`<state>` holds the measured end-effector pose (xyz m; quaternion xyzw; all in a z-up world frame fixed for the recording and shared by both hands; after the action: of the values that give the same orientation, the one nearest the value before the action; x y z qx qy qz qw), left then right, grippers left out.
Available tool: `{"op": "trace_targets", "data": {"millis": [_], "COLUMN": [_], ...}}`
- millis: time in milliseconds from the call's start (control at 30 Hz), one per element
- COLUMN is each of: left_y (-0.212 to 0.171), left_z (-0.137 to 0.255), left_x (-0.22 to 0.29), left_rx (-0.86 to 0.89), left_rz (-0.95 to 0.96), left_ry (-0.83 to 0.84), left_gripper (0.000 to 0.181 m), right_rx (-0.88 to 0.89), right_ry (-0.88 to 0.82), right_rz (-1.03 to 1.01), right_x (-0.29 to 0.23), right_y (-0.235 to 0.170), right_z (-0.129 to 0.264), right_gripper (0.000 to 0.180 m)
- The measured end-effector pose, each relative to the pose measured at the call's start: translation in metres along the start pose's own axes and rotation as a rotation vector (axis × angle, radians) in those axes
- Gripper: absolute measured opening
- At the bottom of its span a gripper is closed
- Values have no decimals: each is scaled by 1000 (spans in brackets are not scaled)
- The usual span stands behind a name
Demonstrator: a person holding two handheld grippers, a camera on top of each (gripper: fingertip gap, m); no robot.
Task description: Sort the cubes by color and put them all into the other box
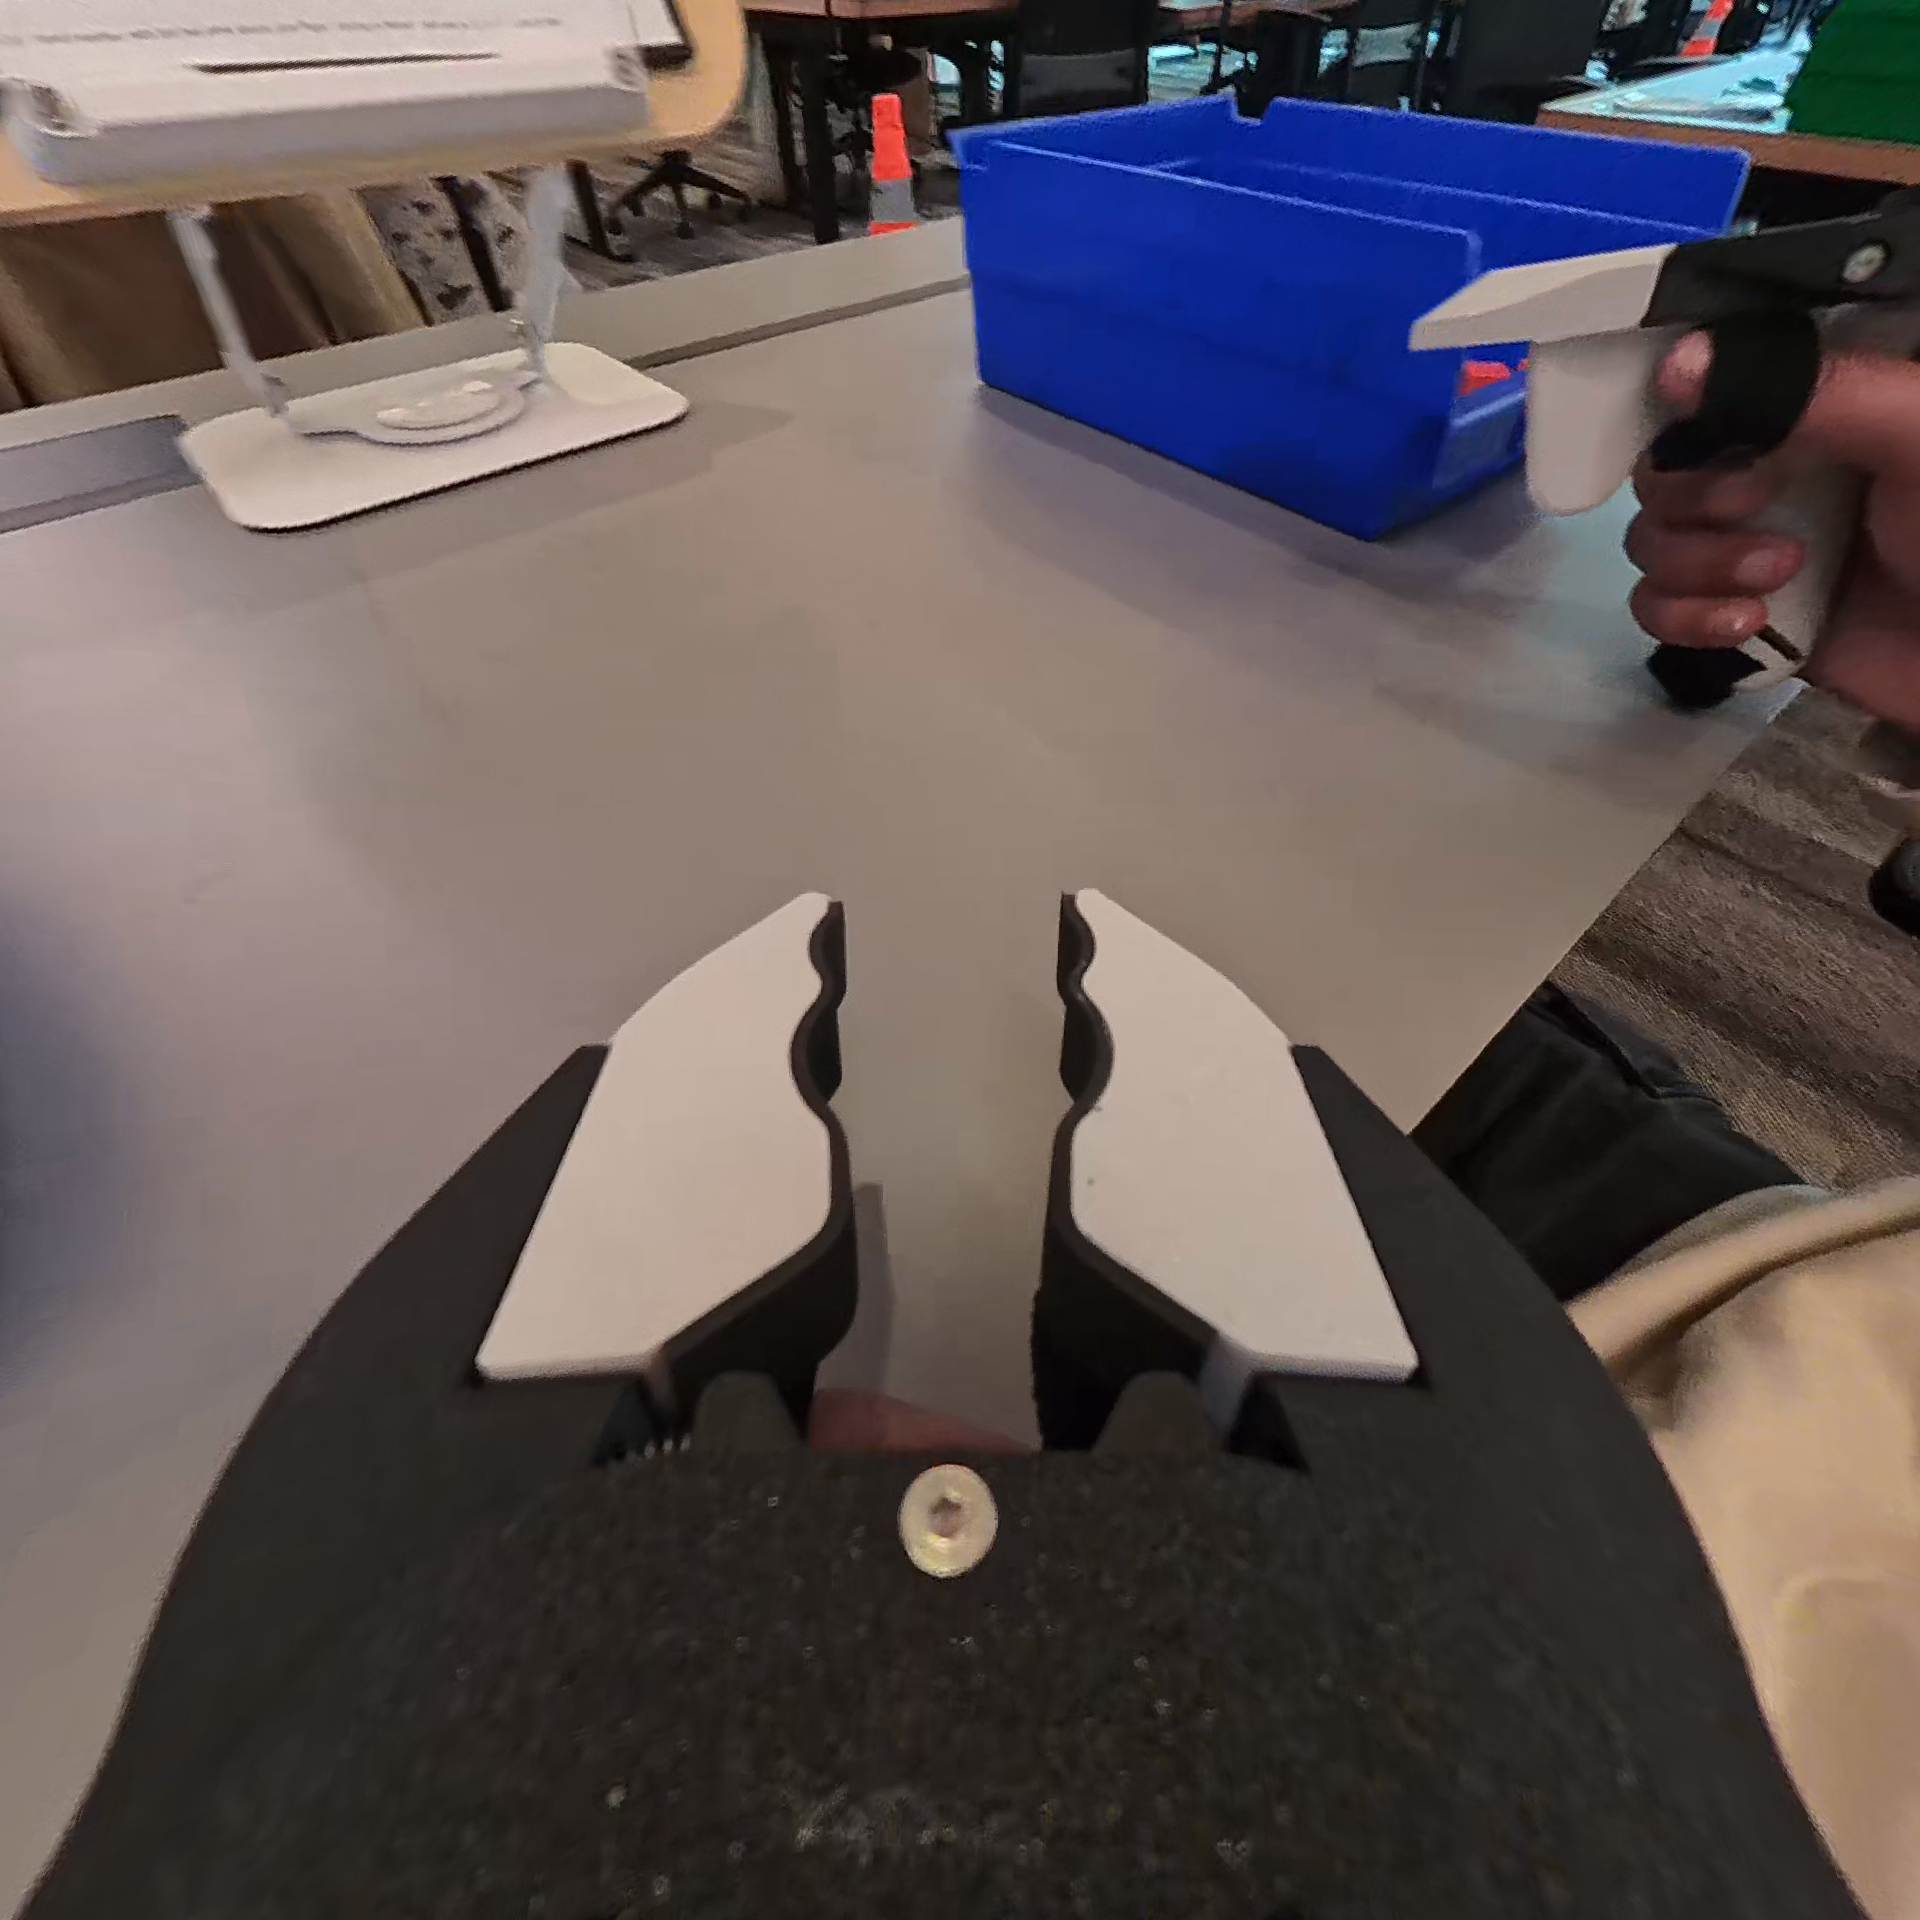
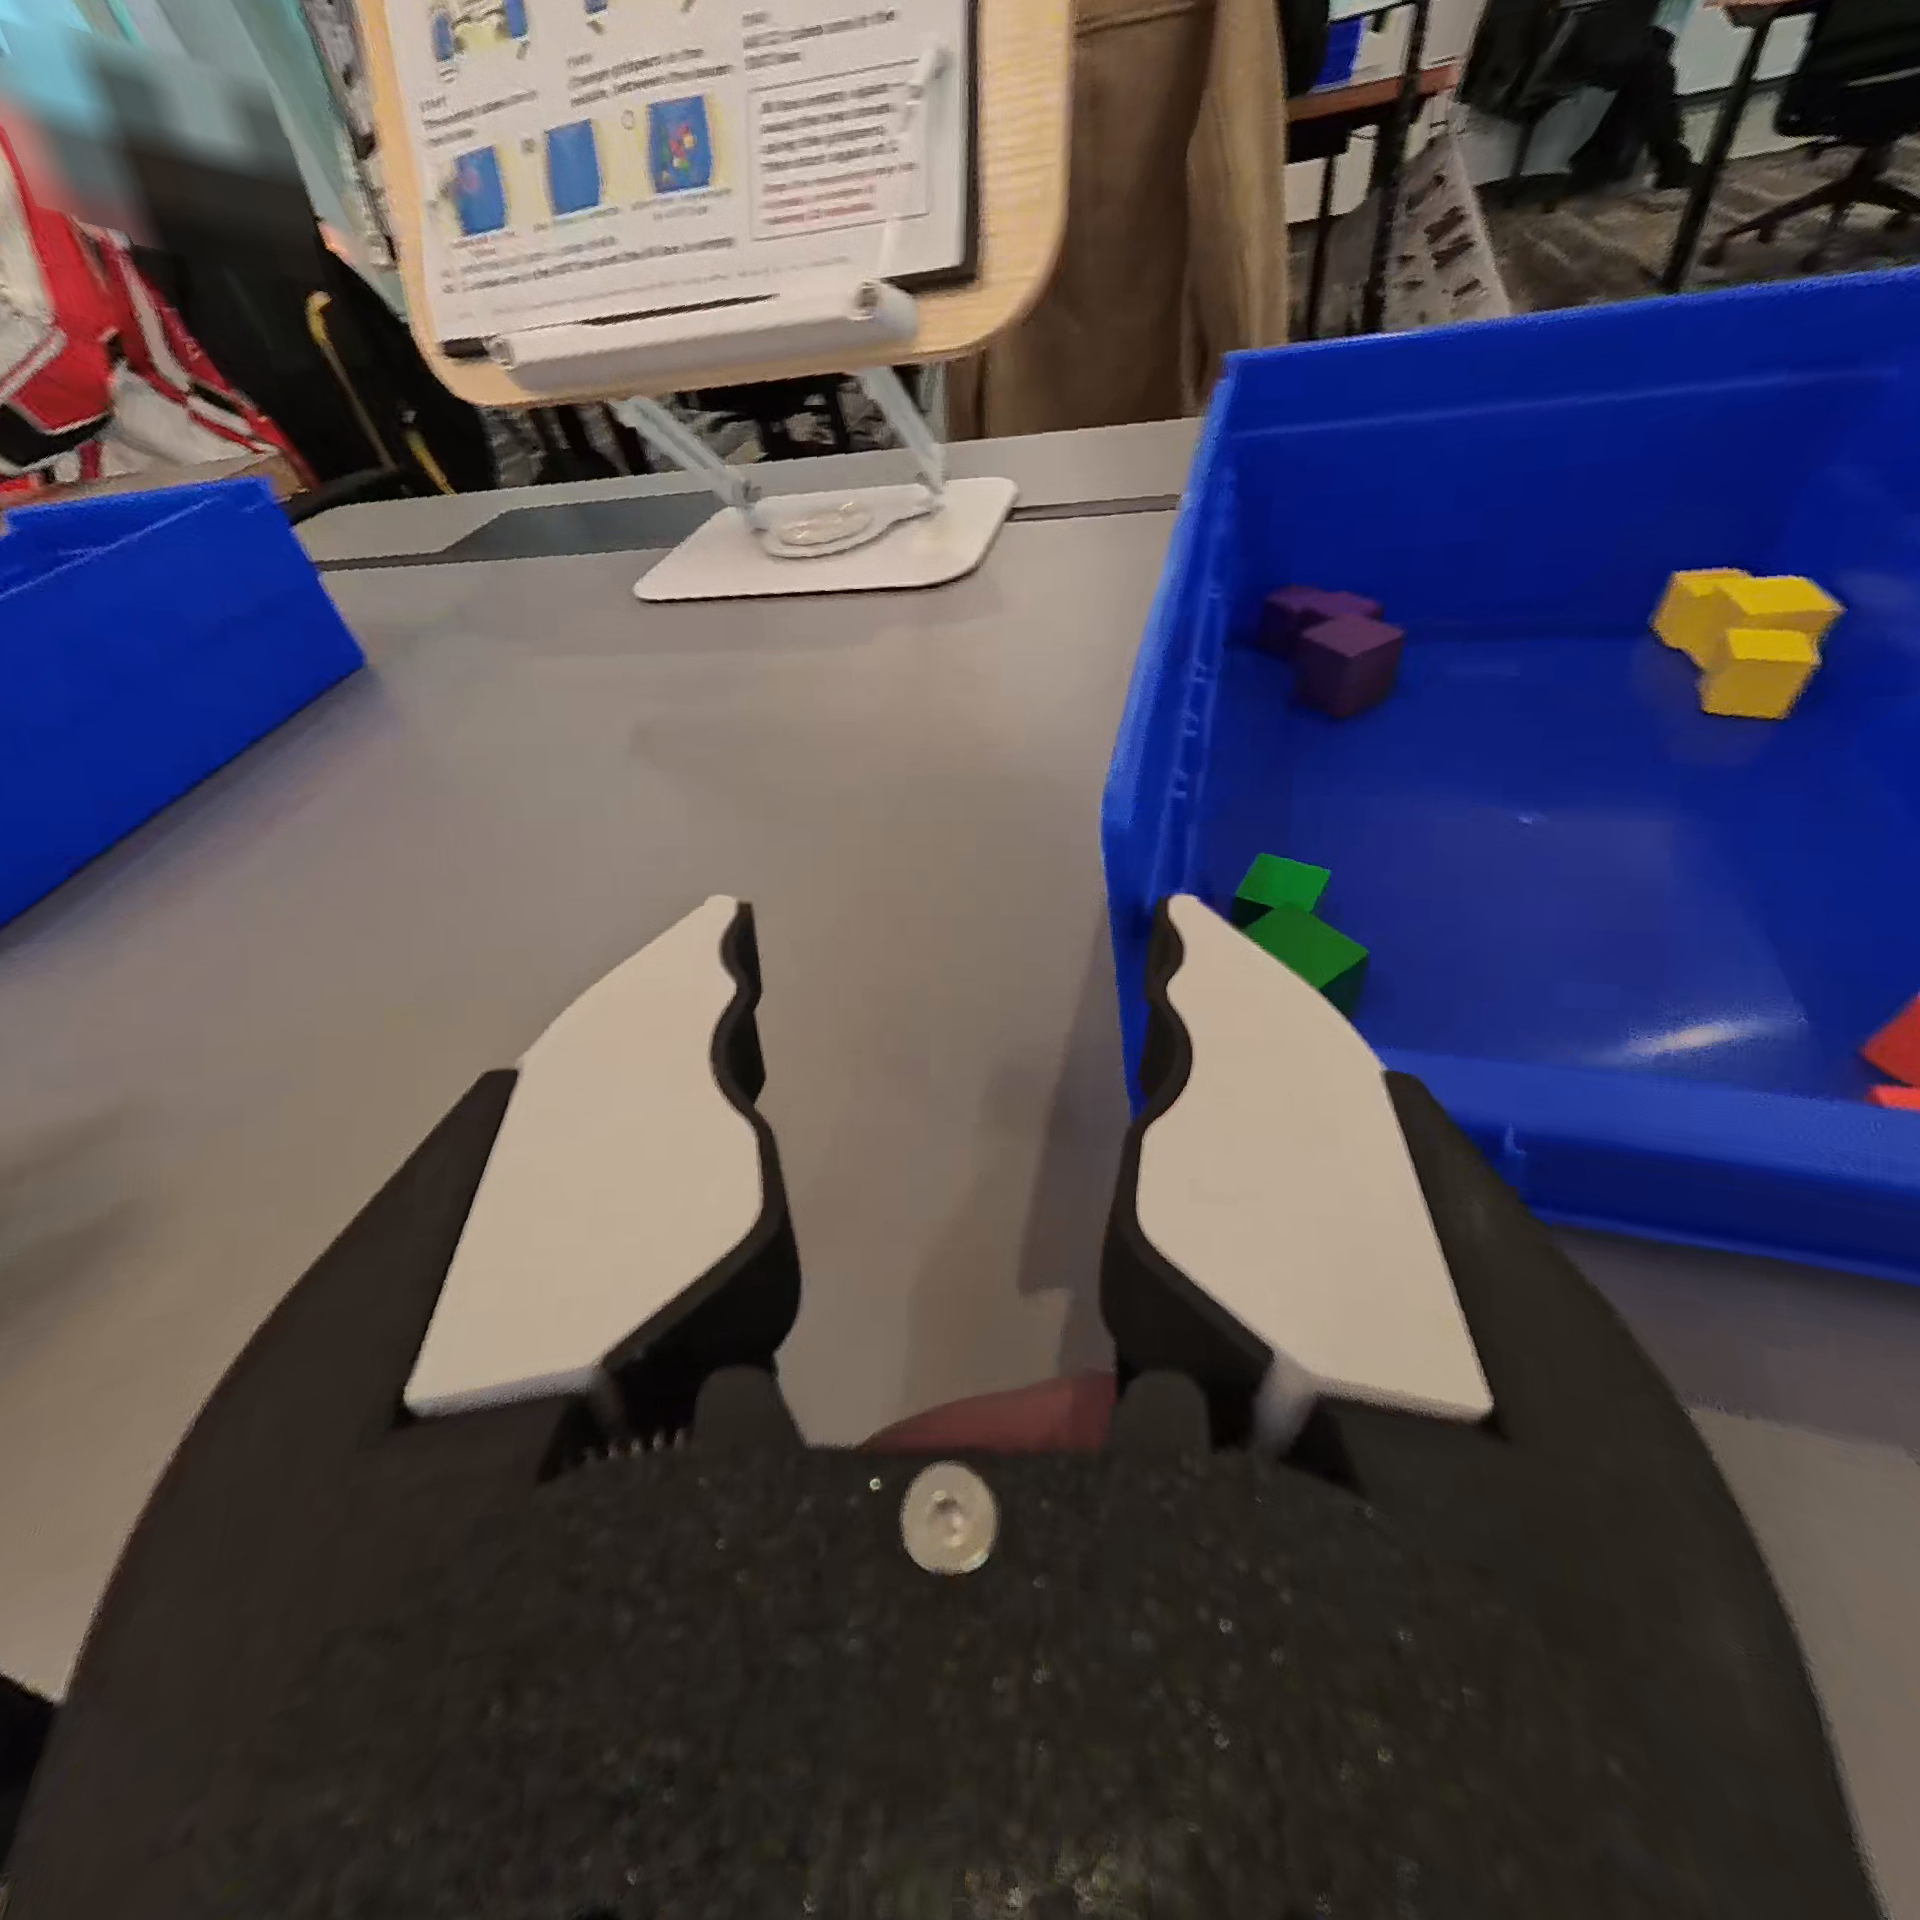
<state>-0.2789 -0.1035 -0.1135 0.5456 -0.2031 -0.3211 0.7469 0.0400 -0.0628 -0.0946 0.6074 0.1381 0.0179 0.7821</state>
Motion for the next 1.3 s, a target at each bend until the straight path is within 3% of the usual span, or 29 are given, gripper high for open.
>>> {"op": "trace_targets", "data": {"millis": [133, 233, 367, 500, 600, 700, 800, 1000, 1300], "left_y": [22, 59, 104, 125, 121, 115, 111, 112, 96], "left_z": [-47, -100, -174, -229, -253, -265, -271, -269, -214], "left_x": [40, 75, 123, 167, 165, 157, 149, 138, 93], "left_rx": [-89, -86, -36, 13, -24, -86, -148, -198, -179], "left_rz": [34, 17, 135, 189, 275, 319, 372, 316, 291], "left_ry": [-135, -123, -106, -134, 2, 104, 188, 308, 339], "left_gripper": [44, 56, 64, 68, 61, 46, 18, 6, 3], "right_rx": [44, 130, 152, 66, 17, -41, -50, -2, 26], "right_ry": [-5, -193, -426, -333, -365, -346, -381, -334, -375], "right_rz": [44, 81, 95, -27, -20, -40, -62, -157, -85], "right_x": [3, 42, 123, 165, 182, 188, 194, 189, 113], "right_y": [9, 31, 48, 34, 24, 20, 21, 22, 22], "right_z": [10, 45, 82, 72, 55, 37, 28, 24, 23], "right_gripper": [61, 60, 63, 66, 65, 61, 51, 3, 3]}}
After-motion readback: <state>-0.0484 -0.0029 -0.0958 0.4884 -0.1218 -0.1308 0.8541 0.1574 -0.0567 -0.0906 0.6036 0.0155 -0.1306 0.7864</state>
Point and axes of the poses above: each gripper's, where its closed fingertips meet, z back along the fingers, y out of its top, x = y × z across the jaws, the point moved 6 cm from there along z, back along the fingers, and after that the axes turned 2 degrees about -z, right-handed, at the moved point
